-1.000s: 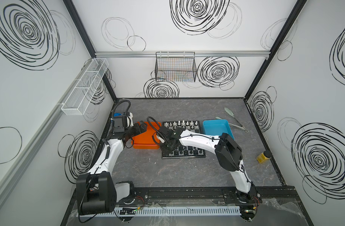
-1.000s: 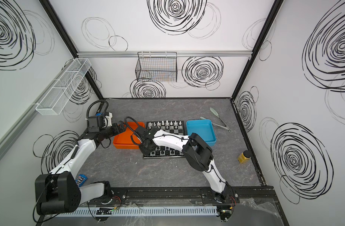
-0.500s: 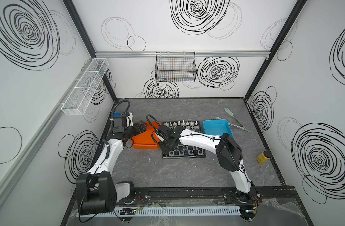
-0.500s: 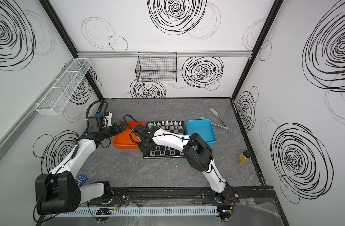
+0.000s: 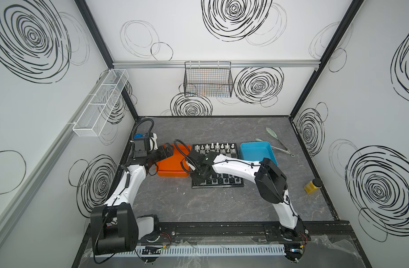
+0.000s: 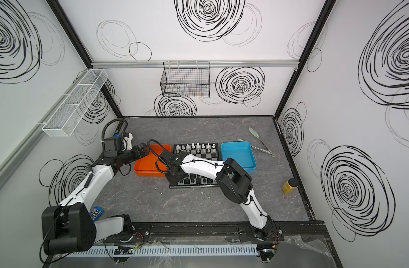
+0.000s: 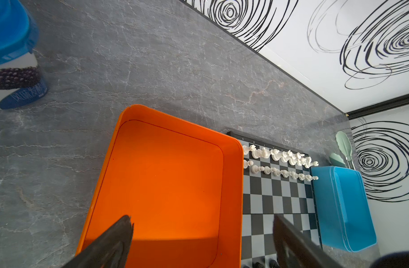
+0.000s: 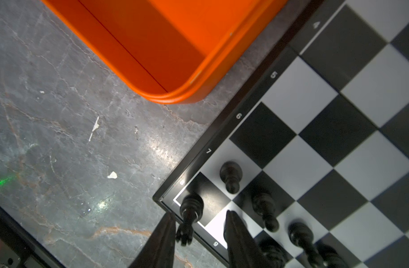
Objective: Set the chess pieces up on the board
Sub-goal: 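Lower the black piece onto the corner square of the near row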
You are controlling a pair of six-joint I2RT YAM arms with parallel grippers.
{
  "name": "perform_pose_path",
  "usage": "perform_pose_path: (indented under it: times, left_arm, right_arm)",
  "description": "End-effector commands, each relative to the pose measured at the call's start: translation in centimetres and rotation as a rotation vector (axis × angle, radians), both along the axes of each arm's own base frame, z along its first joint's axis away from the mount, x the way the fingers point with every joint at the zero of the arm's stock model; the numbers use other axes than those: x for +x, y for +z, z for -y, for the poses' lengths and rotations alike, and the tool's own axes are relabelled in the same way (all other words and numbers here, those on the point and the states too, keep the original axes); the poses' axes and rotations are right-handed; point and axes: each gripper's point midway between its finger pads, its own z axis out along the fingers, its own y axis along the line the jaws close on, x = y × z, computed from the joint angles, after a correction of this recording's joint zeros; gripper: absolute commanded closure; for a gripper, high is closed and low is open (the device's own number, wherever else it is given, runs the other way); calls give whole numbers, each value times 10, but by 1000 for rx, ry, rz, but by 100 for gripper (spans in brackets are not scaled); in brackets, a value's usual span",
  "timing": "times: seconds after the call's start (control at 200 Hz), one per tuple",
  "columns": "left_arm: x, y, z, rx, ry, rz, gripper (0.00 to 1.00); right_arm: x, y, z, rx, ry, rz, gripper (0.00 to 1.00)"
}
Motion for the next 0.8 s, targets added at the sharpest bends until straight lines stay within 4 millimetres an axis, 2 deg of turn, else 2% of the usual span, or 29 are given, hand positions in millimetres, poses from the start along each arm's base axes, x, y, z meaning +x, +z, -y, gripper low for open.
perform_pose_path:
  times: [0.0,0.295,0.796]
  left_arm:
    - [4,0,-4,-12,9,21,3]
    - [4,0,-4,-14,10,21,3]
    - [4,-1,-5,-19,12,19,3]
  right_arm:
    - [-6,1,4,-21,14,2,60]
    - [-6,1,2,-20,23,2,65]
    - [-13,-2,-3,-27,49,-17,61]
